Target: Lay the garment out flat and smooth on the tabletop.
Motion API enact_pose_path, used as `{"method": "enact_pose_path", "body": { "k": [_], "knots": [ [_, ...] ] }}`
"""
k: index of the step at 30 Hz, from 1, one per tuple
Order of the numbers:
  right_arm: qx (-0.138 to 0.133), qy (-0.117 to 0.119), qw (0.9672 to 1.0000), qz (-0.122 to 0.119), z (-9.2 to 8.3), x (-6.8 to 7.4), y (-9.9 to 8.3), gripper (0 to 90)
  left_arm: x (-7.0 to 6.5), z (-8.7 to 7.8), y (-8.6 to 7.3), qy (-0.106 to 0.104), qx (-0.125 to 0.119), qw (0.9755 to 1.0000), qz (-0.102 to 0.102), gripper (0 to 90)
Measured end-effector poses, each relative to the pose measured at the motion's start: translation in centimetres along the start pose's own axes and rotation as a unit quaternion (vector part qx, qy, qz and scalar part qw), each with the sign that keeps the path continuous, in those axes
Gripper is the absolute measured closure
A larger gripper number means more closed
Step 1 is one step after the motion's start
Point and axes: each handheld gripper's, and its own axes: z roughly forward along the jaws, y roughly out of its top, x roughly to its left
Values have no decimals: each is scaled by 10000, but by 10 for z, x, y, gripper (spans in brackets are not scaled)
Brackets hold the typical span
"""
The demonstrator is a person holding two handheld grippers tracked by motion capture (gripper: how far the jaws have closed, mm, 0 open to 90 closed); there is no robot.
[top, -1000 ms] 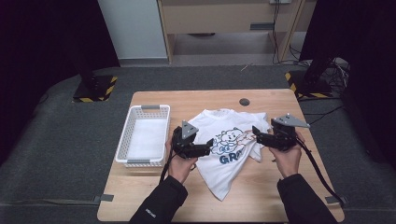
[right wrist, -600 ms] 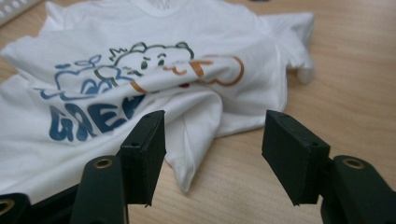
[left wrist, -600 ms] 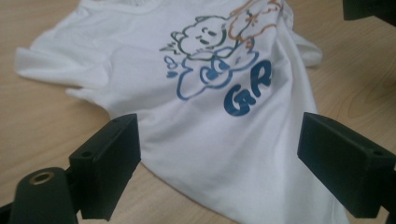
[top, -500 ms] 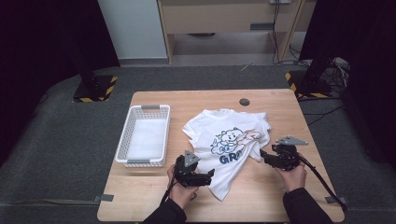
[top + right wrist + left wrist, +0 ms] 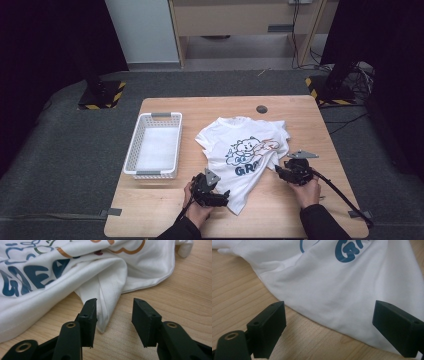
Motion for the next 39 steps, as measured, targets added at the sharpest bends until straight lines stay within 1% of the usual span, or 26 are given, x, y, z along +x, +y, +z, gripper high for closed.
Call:
{"method": "enact_pose_path", "body": {
  "k": [4, 5, 7, 10, 14, 18, 19, 20, 21, 22, 23, 24, 25, 26, 27, 28, 30, 31, 32, 33, 34, 35, 36, 37, 38, 39],
  "knots": [
    [69, 53, 10000, 12, 3, 1, -1, 738, 0, 5, -2, 100, 174, 9997, 135, 97],
    [76, 80, 9999, 9, 3, 0, -1, 769, 0, 5, -2, 91, 170, 9997, 118, 88],
    [115, 111, 9999, -38, 2, 0, 0, 818, 2, 5, -3, 65, 172, 9998, 89, 86],
    [114, 138, 9998, -85, -3, -3, 1, 867, 4, 5, -3, 91, 164, 9998, 98, 84],
    [4, 136, 9998, -115, -18, -11, 1, 875, 10, 3, -4, 181, 164, 9996, 149, 84],
    [-143, -29, 9996, -262, -42, -22, -2, 876, 18, 1, -5, 218, 209, 9995, 10, 81],
    [-143, -29, 9996, -262, -42, -22, -2, 876, 18, 1, -5, 218, 209, 9995, 10, 80],
    [-202, -75, 9993, -316, -53, -29, -6, 876, 21, 0, -6, 255, 226, 9994, -39, 80],
    [-213, -89, 9991, -369, -58, -31, -9, 876, 23, 0, -6, 263, 236, 9994, -49, 80],
    [-202, -152, 9985, -482, -62, -33, -12, 876, 24, -1, -6, 274, 252, 9993, -70, 80],
    [-202, -152, 9985, -482, -62, -33, -12, 876, 24, -1, -6, 274, 252, 9993, -70, 80],
    [-142, -160, 9976, -657, -70, -37, -18, 876, 25, -1, -6, 284, 259, 9992, -82, 80],
    [-142, -160, 9976, -657, -70, -37, -18, 876, 26, -2, -7, 294, 269, 9992, -96, 80],
    [-108, -163, 9971, -733, -73, -38, -21, 875, 26, -2, -7, 297, 267, 9991, -107, 80],
    [-26, -97, 9966, -819, -77, -39, -27, 863, 26, -2, -7, 307, 275, 9991, -105, 80],
    [-14, -53, 9970, -778, -79, -39, -29, 819, 26, -3, -7, 324, 284, 9990, -101, 80],
    [-181, 52, 9978, -633, -83, -40, -29, 684, 25, -7, -5, 319, 328, 9988, -146, 83],
    [-181, 52, 9978, -633, -83, -40, -29, 684, 25, -7, -5, 319, 328, 9988, -146, 83],
    [-382, 154, 9981, -452, -84, -39, -26, 563, 23, -11, -5, 157, 232, 9991, -316, 83],
    [-489, 128, 9980, -384, -83, -38, -25, 508, 21, -13, -5, 54, 193, 9990, -396, 82],
    [-522, 117, 9980, -328, -82, -37, -23, 489, 19, -14, -5, -16, 157, 9990, -430, 81],
    [-553, 112, 9980, -292, -79, -36, -22, 443, 16, -14, -4, -64, 140, 9990, -418, 80],
    [-576, 88, 9980, -254, -75, -36, -21, 414, 13, -14, -4, -82, 162, 9992, -355, 78],
    [-556, 72, 9983, -189, -71, -36, -20, 412, 13, -14, -4, -82, 162, 9992, -355, 76],
    [-556, 72, 9983, -189, -71, -36, -20, 412, 10, -12, -4, -84, 177, 9994, -302, 76],
    [-541, 38, 9985, -36, -64, -39, -17, 418, 4, -9, -5, -141, 254, 9993, -246, 72]
  ]
}}
